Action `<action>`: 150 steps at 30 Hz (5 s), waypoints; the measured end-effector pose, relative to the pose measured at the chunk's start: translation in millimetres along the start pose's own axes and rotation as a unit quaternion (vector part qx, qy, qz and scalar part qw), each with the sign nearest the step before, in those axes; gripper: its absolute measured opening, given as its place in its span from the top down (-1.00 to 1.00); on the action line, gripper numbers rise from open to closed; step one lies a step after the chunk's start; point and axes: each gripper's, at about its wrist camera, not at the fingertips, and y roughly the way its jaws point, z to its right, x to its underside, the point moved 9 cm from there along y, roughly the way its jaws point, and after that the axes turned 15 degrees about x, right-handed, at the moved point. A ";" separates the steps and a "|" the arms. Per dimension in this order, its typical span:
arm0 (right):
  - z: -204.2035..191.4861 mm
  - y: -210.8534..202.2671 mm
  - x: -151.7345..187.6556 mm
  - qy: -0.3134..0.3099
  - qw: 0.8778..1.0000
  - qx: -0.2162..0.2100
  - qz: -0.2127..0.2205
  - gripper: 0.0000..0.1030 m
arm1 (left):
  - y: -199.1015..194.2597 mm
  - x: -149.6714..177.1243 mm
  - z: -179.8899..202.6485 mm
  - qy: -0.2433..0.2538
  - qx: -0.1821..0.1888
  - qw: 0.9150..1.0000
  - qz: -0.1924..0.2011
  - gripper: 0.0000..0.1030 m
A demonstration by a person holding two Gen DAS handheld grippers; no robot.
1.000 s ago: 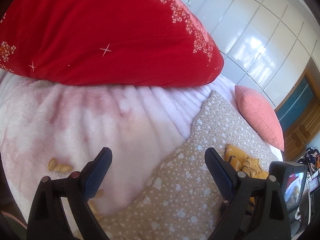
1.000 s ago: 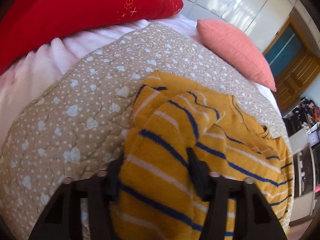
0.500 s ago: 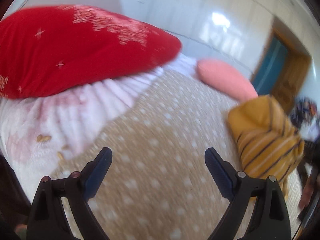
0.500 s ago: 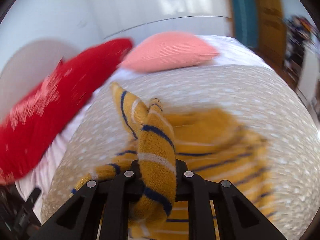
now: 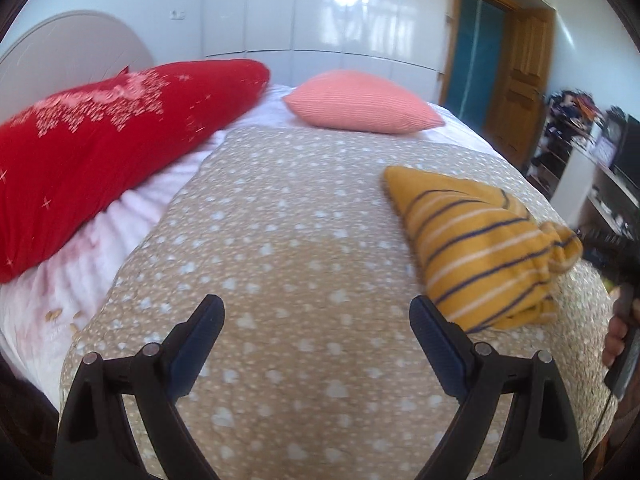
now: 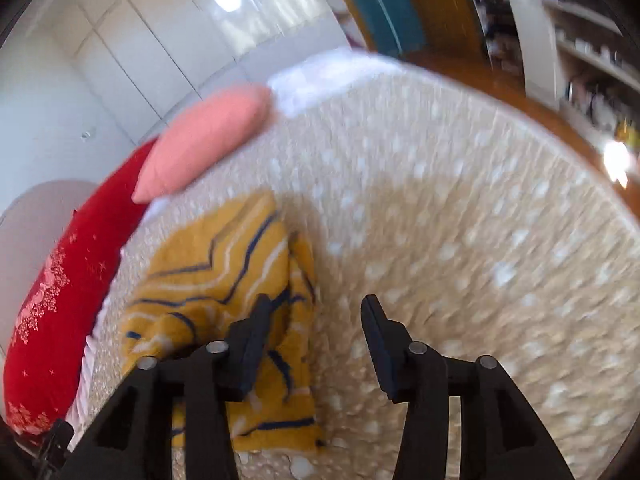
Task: Fold small clothes
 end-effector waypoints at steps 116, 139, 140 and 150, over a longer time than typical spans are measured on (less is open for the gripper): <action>10.3 -28.6 124.1 -0.047 0.991 0.086 0.096 -0.51 | 4.3 69.0 129.0 0.193 -0.071 0.977 -0.054 -1.00; 4.4 -25.7 128.2 -0.065 0.988 0.098 0.102 -0.57 | 20.1 88.0 119.1 0.191 -0.075 0.974 -0.094 -1.00; 4.4 -25.6 128.3 -0.065 0.988 0.099 0.102 -0.57 | 20.7 88.7 119.0 0.192 -0.076 0.974 -0.095 -1.00; 5.5 -23.7 128.5 -0.069 0.987 0.100 0.101 -0.61 | 23.5 91.6 116.9 0.191 -0.078 0.973 -0.102 -1.00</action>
